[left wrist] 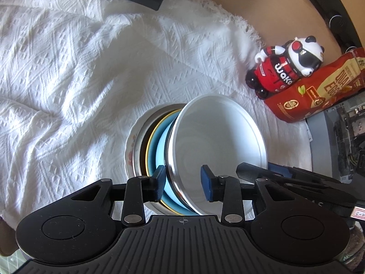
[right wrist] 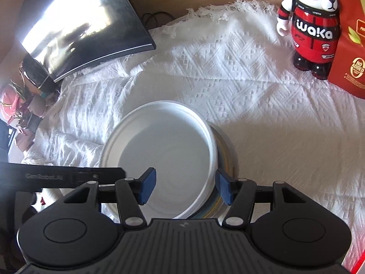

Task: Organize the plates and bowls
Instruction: 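Lower the bowl stack into the steel bowl and open both tools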

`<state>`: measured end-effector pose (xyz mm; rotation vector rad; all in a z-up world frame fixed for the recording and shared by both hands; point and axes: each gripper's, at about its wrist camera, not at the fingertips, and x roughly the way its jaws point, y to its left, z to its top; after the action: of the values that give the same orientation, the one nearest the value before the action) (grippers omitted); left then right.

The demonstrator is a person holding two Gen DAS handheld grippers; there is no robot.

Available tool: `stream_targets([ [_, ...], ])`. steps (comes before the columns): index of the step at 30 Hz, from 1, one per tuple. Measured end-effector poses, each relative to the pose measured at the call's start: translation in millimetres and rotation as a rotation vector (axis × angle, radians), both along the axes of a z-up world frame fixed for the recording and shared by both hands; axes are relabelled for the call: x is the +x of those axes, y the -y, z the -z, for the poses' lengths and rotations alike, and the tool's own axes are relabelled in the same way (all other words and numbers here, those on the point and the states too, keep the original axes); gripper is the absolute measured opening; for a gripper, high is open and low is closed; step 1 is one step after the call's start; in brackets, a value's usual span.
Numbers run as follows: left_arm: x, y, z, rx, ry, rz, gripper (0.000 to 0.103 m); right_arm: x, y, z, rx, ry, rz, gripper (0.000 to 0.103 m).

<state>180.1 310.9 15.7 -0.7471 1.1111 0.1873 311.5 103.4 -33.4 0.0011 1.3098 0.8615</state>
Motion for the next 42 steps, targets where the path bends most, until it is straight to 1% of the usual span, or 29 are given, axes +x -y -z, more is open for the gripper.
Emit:
stream_targets([
  [2, -0.2, 0.3, -2.3, -0.003, 0.011, 0.004, 0.032, -0.3, -0.2, 0.7, -0.009, 0.006, 0.002, 0.059],
  [7, 2.7, 3.3, -4.4, 0.013, 0.01, 0.01, 0.032, -3.4, -3.2, 0.7, 0.009, -0.019, -0.009, 0.059],
  [10, 2.6, 3.5, -3.8, 0.019, 0.007, 0.011, 0.032, -7.5, -6.7, -3.7, 0.003, 0.01, -0.013, 0.059],
  [15, 1.1, 1.1, -3.4, 0.018, 0.005, 0.008, 0.031, -6.4, -4.0, -8.1, 0.027, 0.001, -0.004, 0.059],
  [23, -1.2, -8.8, 1.1, 0.024, -0.014, -0.025, 0.031, -12.5, -16.7, -12.2, 0.031, 0.025, -0.01, 0.061],
  [27, -0.5, -9.0, -3.8, 0.018, 0.002, -0.021, 0.03, -6.6, -15.7, -8.2, 0.037, 0.004, 0.0, 0.06],
  [29, 0.3, -7.9, -7.7, 0.031, 0.008, -0.017, 0.025, -4.3, -13.5, -5.5, 0.033, -0.001, 0.007, 0.06],
  [33, 2.8, -3.4, -14.7, 0.102, 0.0, -0.002, 0.025, -5.2, -11.3, -2.0, 0.008, 0.012, 0.002, 0.06],
  [38, 4.0, -0.7, -14.7, 0.185, -0.036, 0.01, 0.024, -10.0, -9.8, 0.9, -0.005, 0.018, -0.026, 0.06],
  [40, 3.3, -0.6, -13.4, 0.2, -0.046, 0.013, 0.024, -10.5, -8.0, 3.5, -0.018, 0.026, -0.03, 0.06],
  [42, 2.2, -1.9, -12.2, 0.193, -0.046, 0.016, 0.024, -10.2, -6.7, 7.6, -0.032, 0.024, -0.031, 0.06],
])
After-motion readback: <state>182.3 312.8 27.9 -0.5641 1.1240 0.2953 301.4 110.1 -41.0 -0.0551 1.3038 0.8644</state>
